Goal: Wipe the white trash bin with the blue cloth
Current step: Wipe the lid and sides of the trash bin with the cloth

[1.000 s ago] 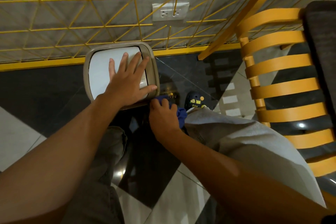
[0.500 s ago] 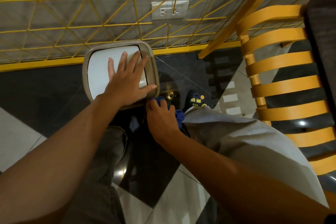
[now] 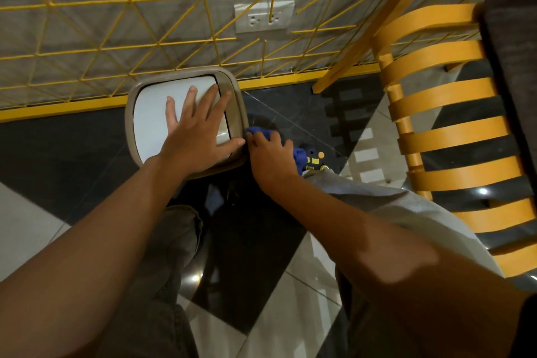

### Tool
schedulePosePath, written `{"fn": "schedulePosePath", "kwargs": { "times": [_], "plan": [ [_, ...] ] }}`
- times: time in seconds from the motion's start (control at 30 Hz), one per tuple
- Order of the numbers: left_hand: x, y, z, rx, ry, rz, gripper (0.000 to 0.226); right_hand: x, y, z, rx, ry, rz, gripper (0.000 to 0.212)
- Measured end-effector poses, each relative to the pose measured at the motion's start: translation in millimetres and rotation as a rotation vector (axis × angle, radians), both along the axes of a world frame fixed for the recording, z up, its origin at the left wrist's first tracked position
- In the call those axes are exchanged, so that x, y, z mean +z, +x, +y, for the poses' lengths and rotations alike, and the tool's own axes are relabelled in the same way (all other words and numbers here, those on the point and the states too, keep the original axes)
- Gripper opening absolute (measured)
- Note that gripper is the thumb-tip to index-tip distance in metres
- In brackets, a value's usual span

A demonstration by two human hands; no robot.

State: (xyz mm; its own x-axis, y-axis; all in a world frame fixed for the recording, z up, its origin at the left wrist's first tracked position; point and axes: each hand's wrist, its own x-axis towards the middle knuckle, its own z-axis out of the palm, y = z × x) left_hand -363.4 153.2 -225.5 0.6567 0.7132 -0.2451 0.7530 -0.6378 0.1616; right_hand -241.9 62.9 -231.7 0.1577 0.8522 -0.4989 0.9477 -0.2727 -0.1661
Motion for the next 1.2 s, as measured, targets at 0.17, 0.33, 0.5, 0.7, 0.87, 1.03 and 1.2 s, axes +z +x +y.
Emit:
{"fn": "schedulePosePath", "kwargs": {
  "times": [0.17, 0.33, 0.5, 0.7, 0.87, 1.03, 1.2],
  "plan": [
    [1, 1, 1, 0.002, 0.009, 0.005, 0.094, 5, 33, 30, 0.271, 0.019, -0.159, 0.053],
    [4, 2, -1, -0.011, 0.014, 0.009, 0.091, 10, 27, 16, 0.383, 0.021, -0.170, 0.047],
    [4, 1, -2, -0.035, 0.019, 0.001, 0.088, 7, 23, -2, 0.399, 0.026, -0.107, 0.044],
    [5, 2, -2, -0.055, 0.044, 0.025, 0.082, 1, 22, 22, 0.308, 0.032, -0.185, 0.041],
    [8, -2, 1, -0.080, 0.071, 0.091, 0.079, 5, 35, 55, 0.093, -0.086, -0.010, 0.054],
    [12, -10, 3, -0.049, -0.048, 0.009, 0.085, -2, 49, 49, -0.349, -0.118, 0.588, 0.048],
    [22, -17, -2, -0.103, -0.094, 0.005, 0.086, -24, 42, 20, -1.216, -0.002, 1.165, 0.030]
  ]
}}
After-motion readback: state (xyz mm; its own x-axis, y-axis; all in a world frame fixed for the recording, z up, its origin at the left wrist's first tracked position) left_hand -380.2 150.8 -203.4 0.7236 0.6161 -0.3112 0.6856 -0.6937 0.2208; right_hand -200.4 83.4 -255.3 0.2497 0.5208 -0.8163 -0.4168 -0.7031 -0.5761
